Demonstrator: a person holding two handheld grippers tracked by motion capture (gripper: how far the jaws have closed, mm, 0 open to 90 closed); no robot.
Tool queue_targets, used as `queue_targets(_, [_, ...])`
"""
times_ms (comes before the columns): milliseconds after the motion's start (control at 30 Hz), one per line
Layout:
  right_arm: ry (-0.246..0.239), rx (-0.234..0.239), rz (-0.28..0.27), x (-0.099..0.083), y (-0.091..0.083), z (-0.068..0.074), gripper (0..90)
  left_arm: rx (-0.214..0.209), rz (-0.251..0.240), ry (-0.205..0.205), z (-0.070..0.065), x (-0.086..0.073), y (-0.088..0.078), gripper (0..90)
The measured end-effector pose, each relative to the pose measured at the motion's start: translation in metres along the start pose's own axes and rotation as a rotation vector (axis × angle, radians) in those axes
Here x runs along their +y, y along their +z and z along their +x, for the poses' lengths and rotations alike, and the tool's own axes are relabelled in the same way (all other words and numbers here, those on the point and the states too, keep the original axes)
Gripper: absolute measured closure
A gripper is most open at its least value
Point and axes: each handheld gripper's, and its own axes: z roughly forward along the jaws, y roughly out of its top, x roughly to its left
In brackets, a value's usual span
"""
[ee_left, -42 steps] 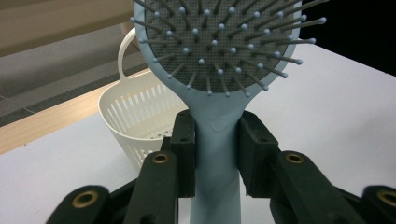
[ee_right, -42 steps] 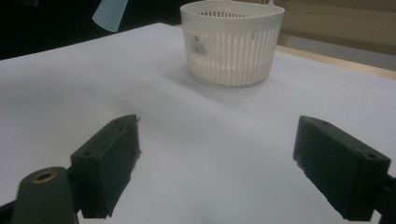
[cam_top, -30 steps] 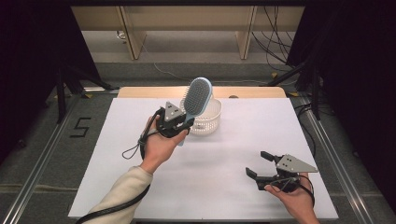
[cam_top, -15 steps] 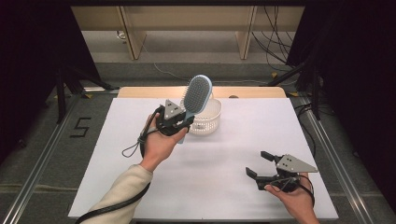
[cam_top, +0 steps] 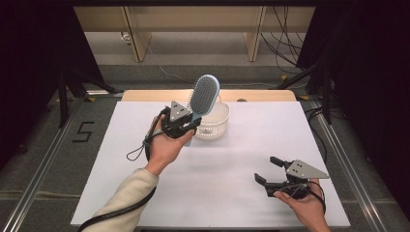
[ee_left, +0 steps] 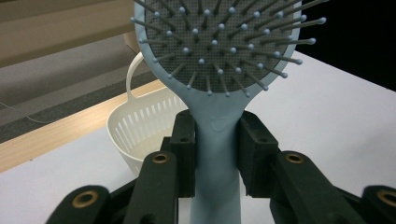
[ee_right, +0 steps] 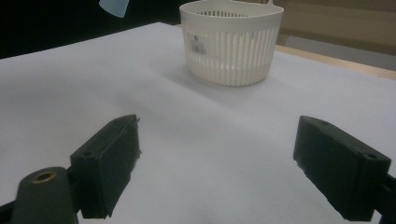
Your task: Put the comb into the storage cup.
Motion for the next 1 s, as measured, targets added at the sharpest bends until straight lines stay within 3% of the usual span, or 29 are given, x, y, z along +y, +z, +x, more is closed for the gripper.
queue_targets(300, [0.002, 0.002, -0.003, 0.0001, -0.0001, 0.0002, 15.2, 0.005, -0.007, 0.006, 0.0009, 0.0028, 0.0016, 69.7])
queue_targets(500, [0.002, 0.002, -0.001, 0.0001, -0.0002, 0.0001, 15.2, 0.017, -0.008, 0.033, 0.0017, 0.0033, 0.003, 69.7])
queue_targets(1000, [-0.002, 0.0, -0.001, -0.0002, 0.0, -0.0001, 15.2, 0.01, -0.018, 0.017, 0.0033, 0.0067, 0.0047, 69.7])
